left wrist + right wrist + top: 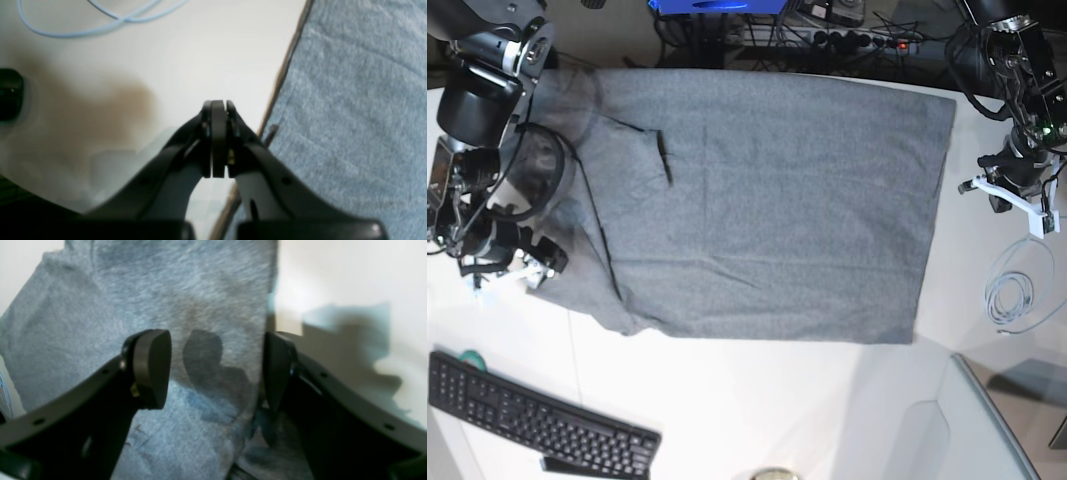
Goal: Layout the t-shirt on the table in an organized manner, then fold the t-shirt properly
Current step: 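Release the side edge and smooth the fabric with the right gripper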
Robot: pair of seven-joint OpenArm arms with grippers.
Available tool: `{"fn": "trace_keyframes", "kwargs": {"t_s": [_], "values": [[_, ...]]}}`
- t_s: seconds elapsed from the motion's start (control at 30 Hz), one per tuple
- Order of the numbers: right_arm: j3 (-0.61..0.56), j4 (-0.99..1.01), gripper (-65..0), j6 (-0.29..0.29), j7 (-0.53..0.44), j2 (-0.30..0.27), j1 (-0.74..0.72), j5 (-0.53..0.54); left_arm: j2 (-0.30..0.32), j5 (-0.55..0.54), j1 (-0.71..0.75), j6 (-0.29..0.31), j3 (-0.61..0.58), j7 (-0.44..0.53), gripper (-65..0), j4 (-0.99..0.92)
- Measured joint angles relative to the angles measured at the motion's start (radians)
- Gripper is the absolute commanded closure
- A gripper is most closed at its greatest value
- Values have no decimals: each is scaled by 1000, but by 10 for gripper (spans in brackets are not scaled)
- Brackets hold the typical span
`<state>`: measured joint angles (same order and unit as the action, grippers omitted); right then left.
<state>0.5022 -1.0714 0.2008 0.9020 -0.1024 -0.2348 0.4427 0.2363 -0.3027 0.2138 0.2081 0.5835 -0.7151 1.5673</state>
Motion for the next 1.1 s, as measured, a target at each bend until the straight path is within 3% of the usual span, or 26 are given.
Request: {"fn": "trace_keyframes", "kwargs": {"t_s": [0.2,0.37,0.87,1.0,1.1], "values": [[3,1,-242,0,-3,3,-17,-1,8,0,2,0,0,0,0,-1],[3,2,-153,0,-39,3,-19,2,8,0,3,0,0,0,0,-1],[-2,75,-125,0,-79,2,-21,-1,11,0,6,0,0,0,0,-1],[-2,75,0,0,-79,2,-22,0,11,0,5,0,0,0,0,-1],[0,75,-2,0,-79,3,-22,-1,11,0,3,0,-3,0,0,-1]]}}
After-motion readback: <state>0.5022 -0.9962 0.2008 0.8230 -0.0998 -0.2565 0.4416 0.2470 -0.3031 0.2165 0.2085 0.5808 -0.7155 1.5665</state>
